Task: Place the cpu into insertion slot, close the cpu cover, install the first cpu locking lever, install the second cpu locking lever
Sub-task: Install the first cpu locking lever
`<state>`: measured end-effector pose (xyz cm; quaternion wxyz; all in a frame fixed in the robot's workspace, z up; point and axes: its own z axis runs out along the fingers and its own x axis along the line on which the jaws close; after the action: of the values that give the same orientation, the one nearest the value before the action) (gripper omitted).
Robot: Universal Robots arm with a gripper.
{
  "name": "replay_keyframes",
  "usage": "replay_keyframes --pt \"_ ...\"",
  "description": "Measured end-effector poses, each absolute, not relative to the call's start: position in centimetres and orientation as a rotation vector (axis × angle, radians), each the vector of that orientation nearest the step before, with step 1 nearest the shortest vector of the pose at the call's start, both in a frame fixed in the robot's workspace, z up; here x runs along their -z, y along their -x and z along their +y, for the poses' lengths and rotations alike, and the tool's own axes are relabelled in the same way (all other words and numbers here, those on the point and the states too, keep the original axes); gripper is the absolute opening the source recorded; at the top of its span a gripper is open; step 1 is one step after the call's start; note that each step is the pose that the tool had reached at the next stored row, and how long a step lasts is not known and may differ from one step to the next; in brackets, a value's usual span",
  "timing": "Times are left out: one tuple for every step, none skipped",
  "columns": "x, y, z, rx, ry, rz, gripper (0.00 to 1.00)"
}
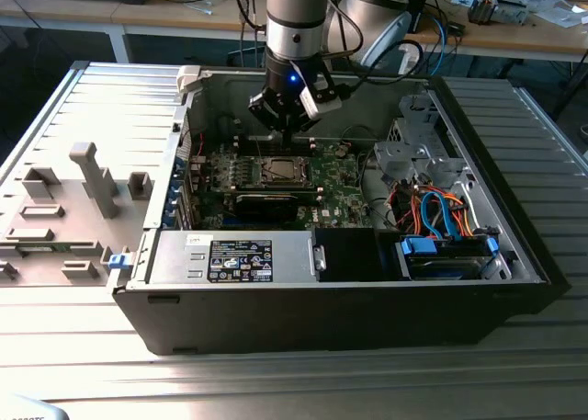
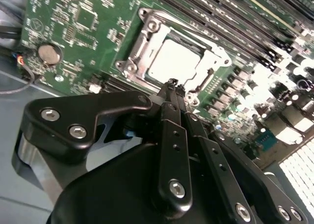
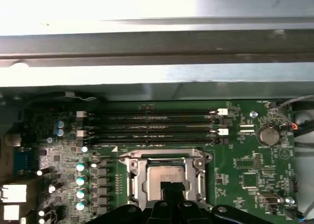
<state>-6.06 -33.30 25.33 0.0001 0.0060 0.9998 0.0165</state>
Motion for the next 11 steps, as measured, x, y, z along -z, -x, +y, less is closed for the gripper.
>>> replay_keyframes --pt "-25.3 6.3 -33.3 -0.053 -0.019 3.141 0.11" --pt "-25.3 6.6 -33.3 -0.054 -0.018 3.141 0.11" --pt "-25.3 6.9 -33.3 -0.056 -0.018 3.141 0.11" --pt "-25.3 7.3 -33.3 -0.058 -0.018 3.141 0.11" --pt "-25.3 7.5 -33.3 -0.059 -0.017 3.140 0.11" --pt "-25.3 7.9 -33.3 -0.061 -0.017 3.140 0.11" --pt "-25.3 8.2 -33.3 -0.061 -0.017 3.140 0.11" --pt "-25.3 8.5 -33.3 -0.062 -0.016 3.140 0.11" --pt "-25.3 8.7 -33.3 -0.062 -0.016 3.140 0.11" --pt "-25.4 9.1 -33.3 -0.062 -0.015 3.140 0.11" --pt "-25.4 9.3 -33.3 -0.062 -0.015 3.139 0.11"
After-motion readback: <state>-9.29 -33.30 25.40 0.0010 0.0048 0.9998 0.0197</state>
